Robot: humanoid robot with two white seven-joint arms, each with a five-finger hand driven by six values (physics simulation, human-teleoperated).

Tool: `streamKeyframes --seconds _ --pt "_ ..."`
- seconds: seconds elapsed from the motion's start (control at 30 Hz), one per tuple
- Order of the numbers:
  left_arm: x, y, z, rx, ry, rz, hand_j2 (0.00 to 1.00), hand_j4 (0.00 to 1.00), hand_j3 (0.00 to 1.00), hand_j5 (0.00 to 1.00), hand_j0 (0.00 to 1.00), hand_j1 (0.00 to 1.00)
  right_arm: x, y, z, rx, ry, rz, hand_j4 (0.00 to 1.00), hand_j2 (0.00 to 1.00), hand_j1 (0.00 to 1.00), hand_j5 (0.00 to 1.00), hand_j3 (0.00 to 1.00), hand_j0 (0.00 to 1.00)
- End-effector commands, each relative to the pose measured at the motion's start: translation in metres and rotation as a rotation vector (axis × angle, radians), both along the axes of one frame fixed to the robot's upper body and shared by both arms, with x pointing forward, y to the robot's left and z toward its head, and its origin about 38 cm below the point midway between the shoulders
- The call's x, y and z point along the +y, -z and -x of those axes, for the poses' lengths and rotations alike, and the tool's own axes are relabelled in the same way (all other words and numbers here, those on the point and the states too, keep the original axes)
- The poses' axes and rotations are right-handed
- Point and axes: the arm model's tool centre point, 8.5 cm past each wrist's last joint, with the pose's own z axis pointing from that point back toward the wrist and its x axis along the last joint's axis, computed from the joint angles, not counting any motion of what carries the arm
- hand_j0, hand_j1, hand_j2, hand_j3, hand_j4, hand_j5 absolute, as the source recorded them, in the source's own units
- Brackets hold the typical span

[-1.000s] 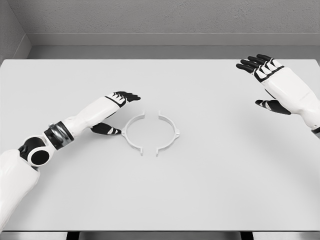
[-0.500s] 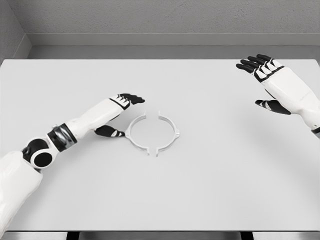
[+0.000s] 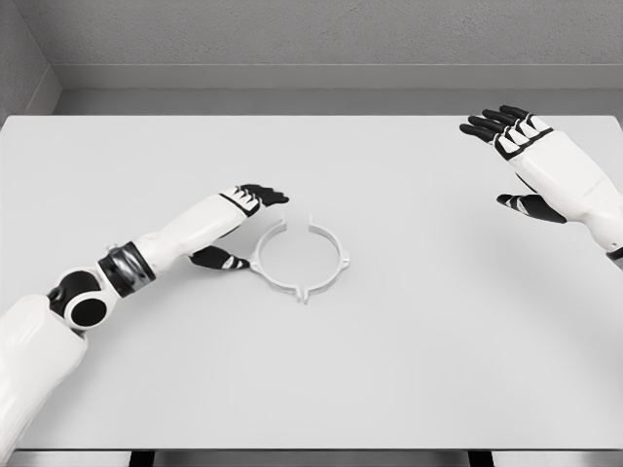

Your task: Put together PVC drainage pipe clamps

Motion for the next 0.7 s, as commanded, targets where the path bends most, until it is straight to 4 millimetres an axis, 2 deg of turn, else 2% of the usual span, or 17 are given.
streamKeyframes --seconds 0.0,0.67 --pt "-0.003 -0.001 0.000 0.000 0.004 0.012 1.00 1.00 1.00 1.00 1.00 1.00 0.000 -0.001 0.000 -0.001 -0.001 -0.006 1.00 1.00 1.00 1.00 1.00 1.00" --pt "-0.017 0.000 0.003 -0.002 0.030 0.025 1.00 1.00 1.00 1.00 1.00 1.00 0.000 -0.001 0.000 -0.002 -0.001 -0.009 1.00 1.00 1.00 1.00 1.00 1.00"
